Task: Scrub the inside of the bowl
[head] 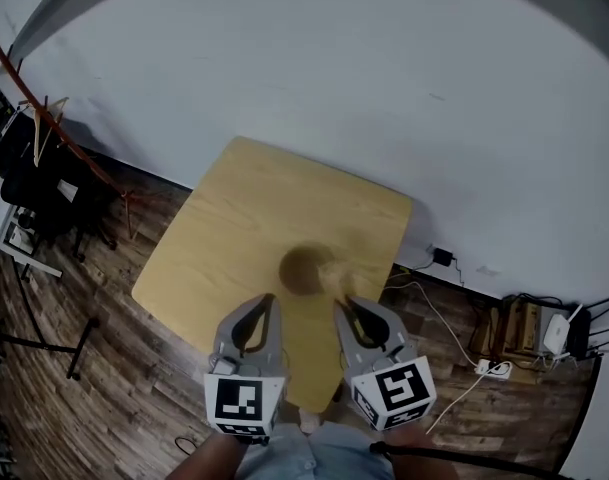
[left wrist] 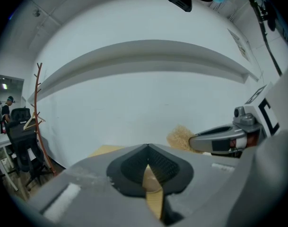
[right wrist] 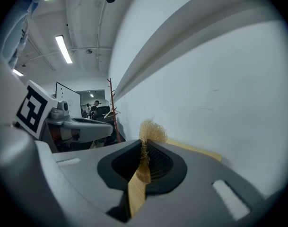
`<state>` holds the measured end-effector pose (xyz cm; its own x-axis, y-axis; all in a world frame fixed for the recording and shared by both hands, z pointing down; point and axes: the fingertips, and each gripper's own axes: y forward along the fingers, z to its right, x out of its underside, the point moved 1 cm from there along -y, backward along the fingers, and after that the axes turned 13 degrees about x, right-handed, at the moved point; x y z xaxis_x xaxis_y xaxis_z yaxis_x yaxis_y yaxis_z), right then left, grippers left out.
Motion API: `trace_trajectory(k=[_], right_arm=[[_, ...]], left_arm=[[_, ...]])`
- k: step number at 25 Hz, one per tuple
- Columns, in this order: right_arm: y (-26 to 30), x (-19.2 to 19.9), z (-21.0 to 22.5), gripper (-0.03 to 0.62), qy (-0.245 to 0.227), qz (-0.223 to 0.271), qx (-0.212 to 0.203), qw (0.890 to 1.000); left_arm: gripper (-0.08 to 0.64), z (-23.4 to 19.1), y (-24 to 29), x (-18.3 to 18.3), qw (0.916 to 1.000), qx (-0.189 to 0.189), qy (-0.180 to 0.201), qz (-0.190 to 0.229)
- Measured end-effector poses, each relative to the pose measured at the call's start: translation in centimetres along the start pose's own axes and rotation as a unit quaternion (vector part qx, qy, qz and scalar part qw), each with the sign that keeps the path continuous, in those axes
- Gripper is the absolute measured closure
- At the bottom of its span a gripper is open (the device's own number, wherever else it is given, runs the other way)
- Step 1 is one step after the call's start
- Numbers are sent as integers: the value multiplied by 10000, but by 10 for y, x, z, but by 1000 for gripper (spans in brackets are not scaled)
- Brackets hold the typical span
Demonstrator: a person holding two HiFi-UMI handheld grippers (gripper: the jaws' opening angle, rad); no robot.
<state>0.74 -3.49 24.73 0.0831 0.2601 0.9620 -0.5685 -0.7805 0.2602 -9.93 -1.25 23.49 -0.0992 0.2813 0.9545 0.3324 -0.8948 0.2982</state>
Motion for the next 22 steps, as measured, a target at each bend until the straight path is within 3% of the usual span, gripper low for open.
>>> trace_trajectory(k=[7, 15, 22], right_arm=[[34, 24, -6, 565, -16, -352, 181, 9992], [72, 61, -15, 565, 47, -865, 373, 9955], [93, 85, -15, 565, 139, -1220, 527, 9910]], left_arm=[[538, -36, 34, 35, 9983, 235, -477, -256], [538, -64, 77, 85, 9898, 604, -1115, -656], [534, -78, 108, 124, 9818, 1044, -1274, -942]])
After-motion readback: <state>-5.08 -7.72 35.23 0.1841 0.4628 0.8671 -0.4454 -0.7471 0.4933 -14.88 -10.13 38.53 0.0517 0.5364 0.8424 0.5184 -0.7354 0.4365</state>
